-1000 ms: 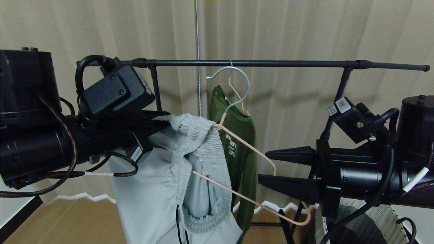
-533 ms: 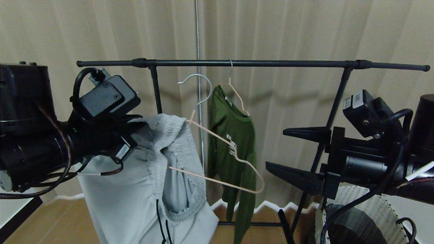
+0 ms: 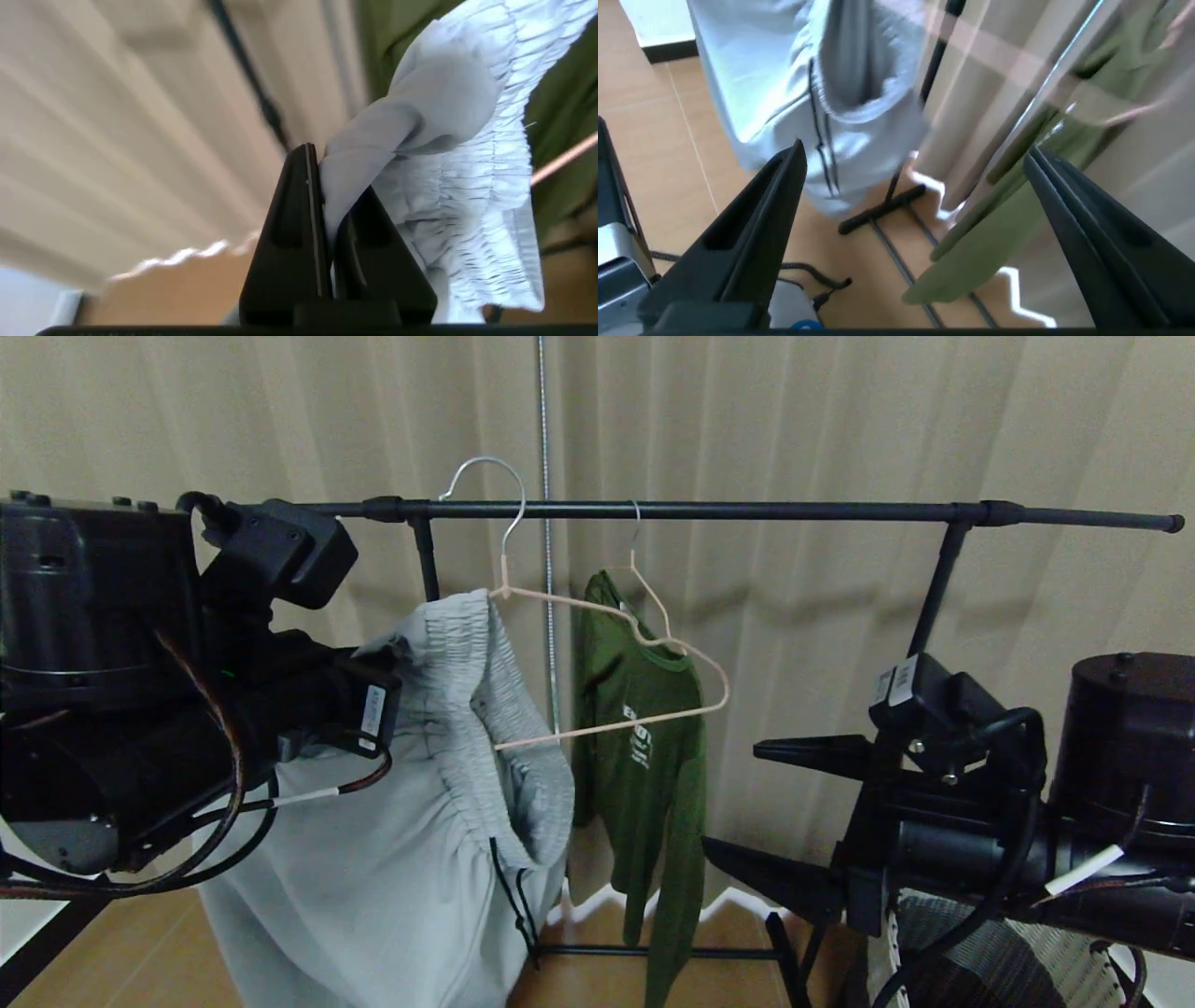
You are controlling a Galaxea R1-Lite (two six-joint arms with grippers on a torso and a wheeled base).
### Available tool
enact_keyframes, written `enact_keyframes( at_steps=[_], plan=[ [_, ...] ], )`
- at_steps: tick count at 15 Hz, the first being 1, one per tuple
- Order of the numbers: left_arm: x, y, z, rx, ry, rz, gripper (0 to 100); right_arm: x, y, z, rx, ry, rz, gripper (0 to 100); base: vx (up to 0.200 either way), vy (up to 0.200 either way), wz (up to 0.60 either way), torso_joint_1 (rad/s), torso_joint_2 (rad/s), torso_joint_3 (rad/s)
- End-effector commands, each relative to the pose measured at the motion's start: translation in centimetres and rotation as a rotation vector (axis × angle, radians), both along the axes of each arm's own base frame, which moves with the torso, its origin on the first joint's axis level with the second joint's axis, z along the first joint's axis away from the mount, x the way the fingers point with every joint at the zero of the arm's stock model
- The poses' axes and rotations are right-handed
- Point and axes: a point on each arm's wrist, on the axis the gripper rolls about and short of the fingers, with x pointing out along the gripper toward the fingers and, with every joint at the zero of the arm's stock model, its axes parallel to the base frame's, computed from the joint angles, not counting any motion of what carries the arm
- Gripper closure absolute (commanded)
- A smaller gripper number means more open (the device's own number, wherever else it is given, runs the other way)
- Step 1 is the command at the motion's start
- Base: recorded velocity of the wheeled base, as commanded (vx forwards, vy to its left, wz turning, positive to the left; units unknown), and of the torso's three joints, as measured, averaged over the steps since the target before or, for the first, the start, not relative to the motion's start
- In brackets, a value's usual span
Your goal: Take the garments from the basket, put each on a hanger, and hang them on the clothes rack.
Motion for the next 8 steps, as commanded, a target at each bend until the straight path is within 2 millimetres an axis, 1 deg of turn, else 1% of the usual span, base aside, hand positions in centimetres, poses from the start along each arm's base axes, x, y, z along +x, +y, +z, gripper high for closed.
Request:
enact_keyframes(
  at_steps=[1,5,8],
  plan=[
    [-0.2,-0.8,0.9,-0.056,-0.021,-0.030,100,0.4,1.5,-1.1,-0.029,0.036,0.010,0,0.000,0.000,0.00,0.000,0.00,0.000],
    [-0.8,-1.5,1.8,-0.099,-0.043,-0.073,100,1.8,3.1,-1.1,0.015,0.005,-0.029,0,0.000,0.000,0.00,0.000,0.00,0.000],
    [-1.6,-2.4,2.6,-0.122,-0.061,-0.139,100,3.2,4.2,-2.2,0.015,-0.001,-0.053,0,0.000,0.000,0.00,0.000,0.00,0.000]
  ],
)
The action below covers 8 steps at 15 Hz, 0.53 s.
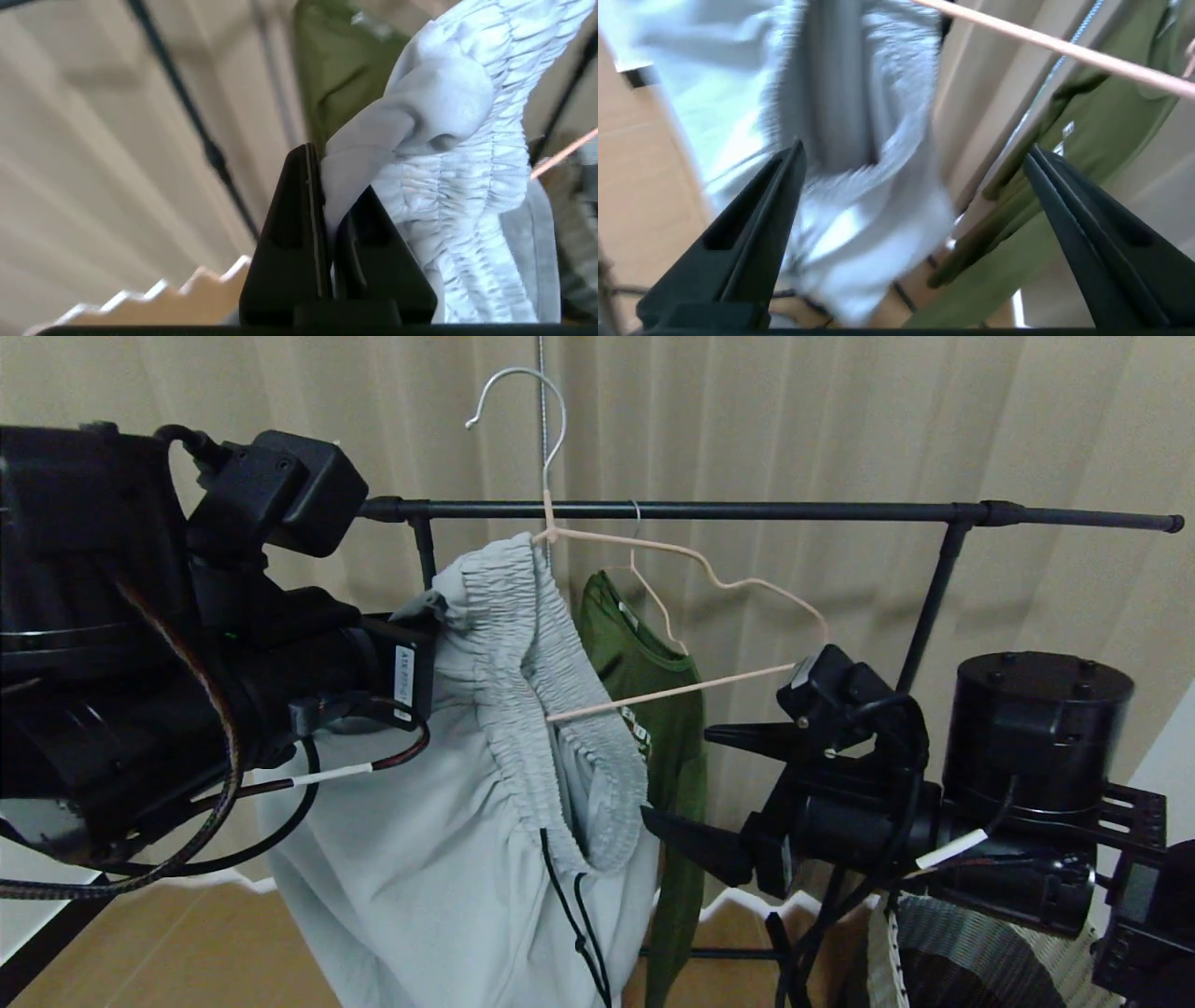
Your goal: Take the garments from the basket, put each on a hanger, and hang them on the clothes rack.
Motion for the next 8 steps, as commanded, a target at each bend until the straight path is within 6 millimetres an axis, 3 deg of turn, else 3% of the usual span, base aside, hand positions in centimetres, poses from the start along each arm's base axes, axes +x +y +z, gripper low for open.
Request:
enact_keyframes(
  at_steps=[1,6,7,8],
  plan=[
    [-0.6,-0.4,0.5,-0.012,-0.016,-0.031,100,1.4,1.1,-1.7,-0.021,0.016,-0.021,0,0.000,0.000,0.00,0.000,0.00,0.000],
    [-1.6,-0.4,1.2,-0.026,-0.038,-0.059,100,2.1,1.5,-2.5,-0.020,0.000,-0.063,0,0.000,0.000,0.00,0.000,0.00,0.000],
    [-1.7,-0.3,1.3,-0.026,-0.041,-0.059,100,2.1,1.4,-2.4,-0.019,-0.003,-0.066,100,0.000,0.000,0.00,0.000,0.00,0.000],
    [-1.7,-0.3,1.2,-0.023,-0.041,-0.056,100,2.0,1.3,-2.3,-0.018,-0.006,-0.075,100,0.000,0.000,0.00,0.000,0.00,0.000]
  ],
)
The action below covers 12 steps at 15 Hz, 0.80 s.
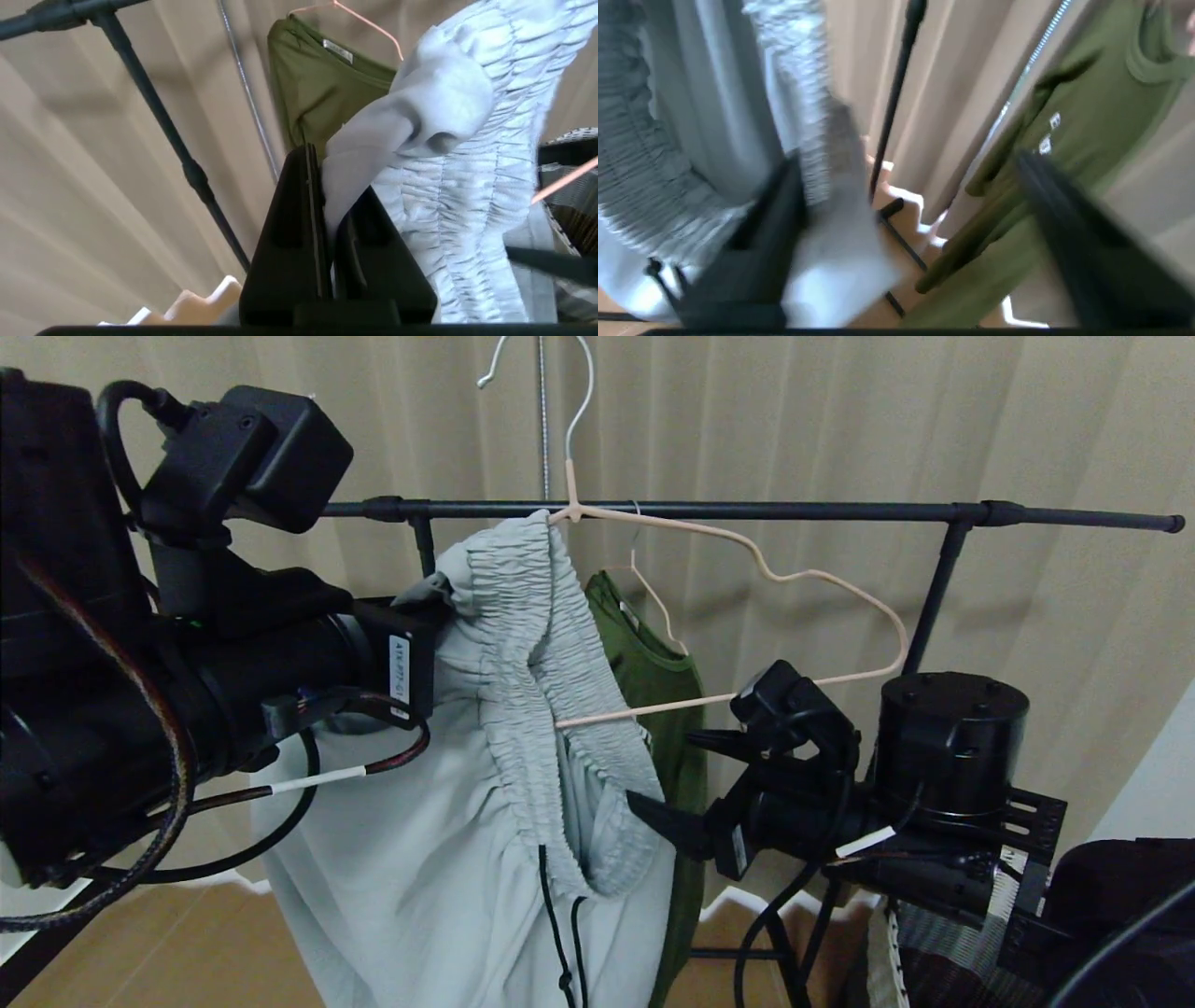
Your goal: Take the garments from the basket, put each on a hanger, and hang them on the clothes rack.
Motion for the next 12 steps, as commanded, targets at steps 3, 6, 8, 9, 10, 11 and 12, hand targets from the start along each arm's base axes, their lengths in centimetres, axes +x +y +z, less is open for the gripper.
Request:
enact_keyframes(
  at_steps=[3,6,8,9,10,11,12],
  plan=[
    [0.3,0.5,-0.2,0.010,0.001,0.025,100,0.3,-0.9,0.3,-0.002,-0.011,-0.053,100,0.000,0.000,0.00,0.000,0.00,0.000],
    [1.2,1.6,-0.7,0.078,0.000,0.082,100,1.3,-3.6,1.3,0.016,-0.038,-0.147,100,0.000,0.000,0.00,0.000,0.00,0.000],
    [1.2,1.9,-0.8,0.095,0.000,0.088,100,1.6,-4.3,1.5,0.020,-0.044,-0.171,100,0.000,0.000,0.00,0.000,0.00,0.000],
    [0.8,2.3,-1.6,0.136,0.013,0.088,100,3.0,-6.4,2.3,0.037,-0.069,-0.255,100,0.000,0.000,0.00,0.000,0.00,0.000],
    [0.6,2.5,-1.8,0.152,0.013,0.086,100,3.3,-7.0,2.4,0.039,-0.074,-0.279,100,0.000,0.000,0.00,0.000,0.00,0.000],
    [0.3,2.7,-2.1,0.170,0.015,0.085,100,3.7,-7.6,2.7,0.043,-0.082,-0.301,100,0.000,0.000,0.00,0.000,0.00,0.000],
    [0.1,2.8,-2.5,0.185,0.023,0.084,100,3.9,-8.0,2.8,0.046,-0.087,-0.316,100,0.000,0.000,0.00,0.000,0.00,0.000]
  ],
)
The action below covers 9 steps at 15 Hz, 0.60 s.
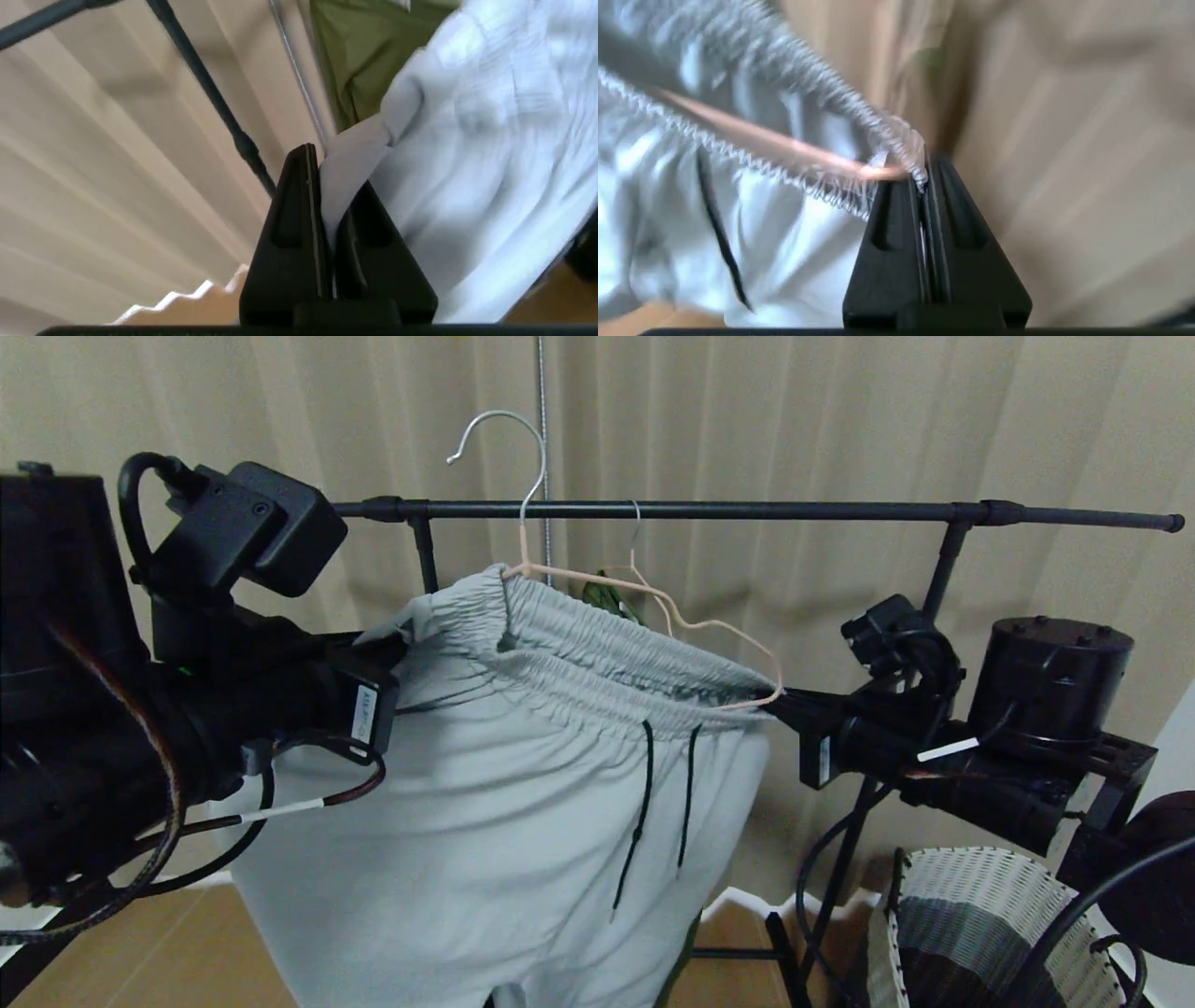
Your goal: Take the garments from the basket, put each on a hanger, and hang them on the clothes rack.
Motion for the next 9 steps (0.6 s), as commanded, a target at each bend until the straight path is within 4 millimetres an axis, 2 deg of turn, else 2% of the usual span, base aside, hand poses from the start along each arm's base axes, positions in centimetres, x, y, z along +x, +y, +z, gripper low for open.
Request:
enact_keyframes(
  at_steps=[1,2,5,9],
  plan=[
    [-0.5,0.4,-0.3,0.009,0.004,0.004,100,0.4,-0.9,0.6,0.008,-0.019,-0.034,100,0.000,0.000,0.00,0.000,0.00,0.000],
    [-0.7,0.9,-1.6,0.068,0.032,0.017,100,0.7,-1.4,0.8,0.012,-0.028,-0.049,100,0.000,0.000,0.00,0.000,0.00,0.000],
    [-0.6,1.0,-2.5,0.136,0.048,0.037,100,0.2,-1.4,1.4,0.021,-0.044,-0.039,100,0.000,0.000,0.00,0.000,0.00,0.000],
    [0.2,0.5,-3.4,0.171,0.078,0.080,100,-1.8,0.8,2.3,0.032,-0.061,0.075,100,0.000,0.000,0.00,0.000,0.00,0.000]
  ],
)
